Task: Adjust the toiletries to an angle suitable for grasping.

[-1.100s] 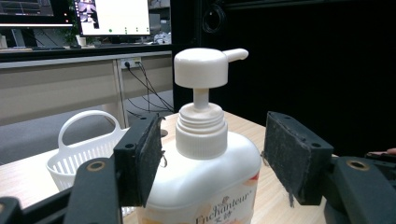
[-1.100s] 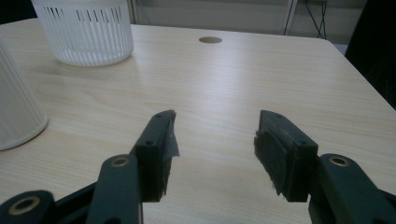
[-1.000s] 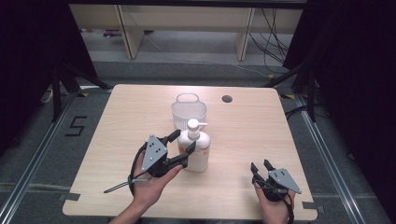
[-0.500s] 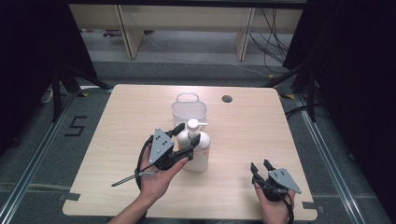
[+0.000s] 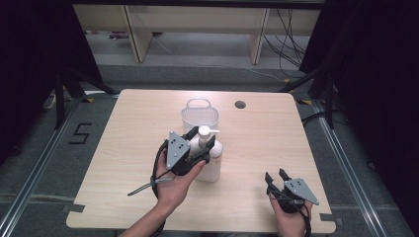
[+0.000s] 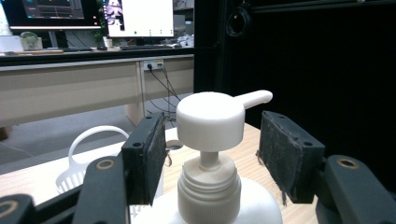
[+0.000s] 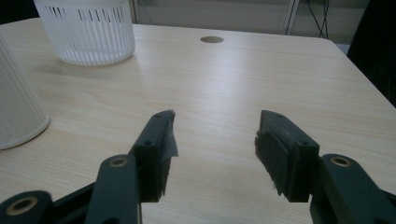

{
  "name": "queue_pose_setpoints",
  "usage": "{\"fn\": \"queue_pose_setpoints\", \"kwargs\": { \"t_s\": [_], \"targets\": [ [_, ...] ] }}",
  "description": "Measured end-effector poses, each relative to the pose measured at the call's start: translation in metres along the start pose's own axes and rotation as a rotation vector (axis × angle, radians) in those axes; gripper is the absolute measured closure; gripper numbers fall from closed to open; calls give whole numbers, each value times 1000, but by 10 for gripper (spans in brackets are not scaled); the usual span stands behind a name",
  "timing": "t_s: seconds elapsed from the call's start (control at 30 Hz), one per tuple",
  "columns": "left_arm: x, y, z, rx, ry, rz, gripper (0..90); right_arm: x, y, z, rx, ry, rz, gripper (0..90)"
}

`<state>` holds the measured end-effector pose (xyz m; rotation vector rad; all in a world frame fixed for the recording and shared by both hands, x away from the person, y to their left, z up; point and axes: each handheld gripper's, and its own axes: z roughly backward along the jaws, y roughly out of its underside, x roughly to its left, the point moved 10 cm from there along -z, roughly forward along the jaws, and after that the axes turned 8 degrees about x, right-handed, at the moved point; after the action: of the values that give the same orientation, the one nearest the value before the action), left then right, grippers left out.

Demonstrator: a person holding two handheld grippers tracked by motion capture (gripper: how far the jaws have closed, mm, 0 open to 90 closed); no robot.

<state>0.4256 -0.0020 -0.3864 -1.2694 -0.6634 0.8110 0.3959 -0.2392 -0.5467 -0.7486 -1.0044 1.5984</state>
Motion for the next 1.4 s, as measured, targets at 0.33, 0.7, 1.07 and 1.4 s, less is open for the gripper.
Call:
{"fn": "queue_pose_setpoints", "kwargs": {
  "t_s": [0.33, 0.7, 1.07, 1.4],
  "targets": [
    [2, 1, -3, 10, -68, -14, 454, -3, 0, 1, 2, 22, 13, 462],
    [2, 2, -6, 16, -92, 0, 492, -2, 0, 1, 8, 13, 6, 459],
    [1, 0, -6, 14, -101, 11, 563, -2, 1, 1, 12, 19, 4, 457],
    [0, 0, -5, 22, -97, 24, 586, -1, 1, 0, 14, 9, 1, 453]
  ]
}}
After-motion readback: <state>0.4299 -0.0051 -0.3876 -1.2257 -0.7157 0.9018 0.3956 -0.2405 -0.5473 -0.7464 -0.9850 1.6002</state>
